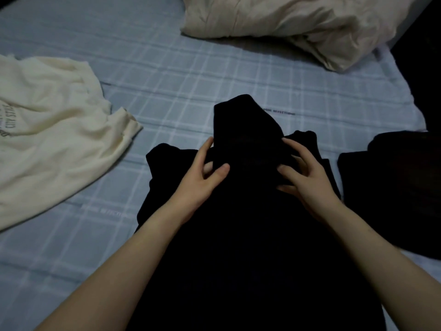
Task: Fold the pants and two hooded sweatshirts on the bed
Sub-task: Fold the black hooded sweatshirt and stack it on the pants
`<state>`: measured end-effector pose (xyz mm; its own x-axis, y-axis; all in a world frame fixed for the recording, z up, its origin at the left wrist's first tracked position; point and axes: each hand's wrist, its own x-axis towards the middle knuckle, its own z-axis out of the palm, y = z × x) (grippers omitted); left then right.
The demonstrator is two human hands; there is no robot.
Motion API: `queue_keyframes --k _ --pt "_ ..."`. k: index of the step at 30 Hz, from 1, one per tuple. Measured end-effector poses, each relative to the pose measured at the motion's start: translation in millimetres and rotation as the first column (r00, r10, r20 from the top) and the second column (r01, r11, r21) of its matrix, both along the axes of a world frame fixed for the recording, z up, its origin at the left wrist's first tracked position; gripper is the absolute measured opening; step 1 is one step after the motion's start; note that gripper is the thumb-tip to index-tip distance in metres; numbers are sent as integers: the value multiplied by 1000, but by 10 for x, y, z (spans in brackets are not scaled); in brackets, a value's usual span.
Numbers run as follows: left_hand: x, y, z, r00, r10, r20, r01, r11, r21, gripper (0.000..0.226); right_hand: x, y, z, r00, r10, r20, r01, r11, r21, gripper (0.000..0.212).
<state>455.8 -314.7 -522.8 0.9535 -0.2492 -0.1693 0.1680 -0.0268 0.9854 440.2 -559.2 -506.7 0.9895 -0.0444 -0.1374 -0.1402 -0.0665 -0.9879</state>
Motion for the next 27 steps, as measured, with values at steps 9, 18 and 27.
queue_keyframes --k 9,18,27 --pt "182 636 595 864 -335 -375 292 942 -167 72 -328 -115 548 991 128 42 -134 959 248 24" --pt "-147 -54 700 920 -366 139 163 681 714 65 -503 -43 611 990 -42 131 77 959 -272 20" --pt "-857 -334 -551 866 -434 247 -90 352 932 66 -905 653 -637 989 148 6 -79 564 -822 51"
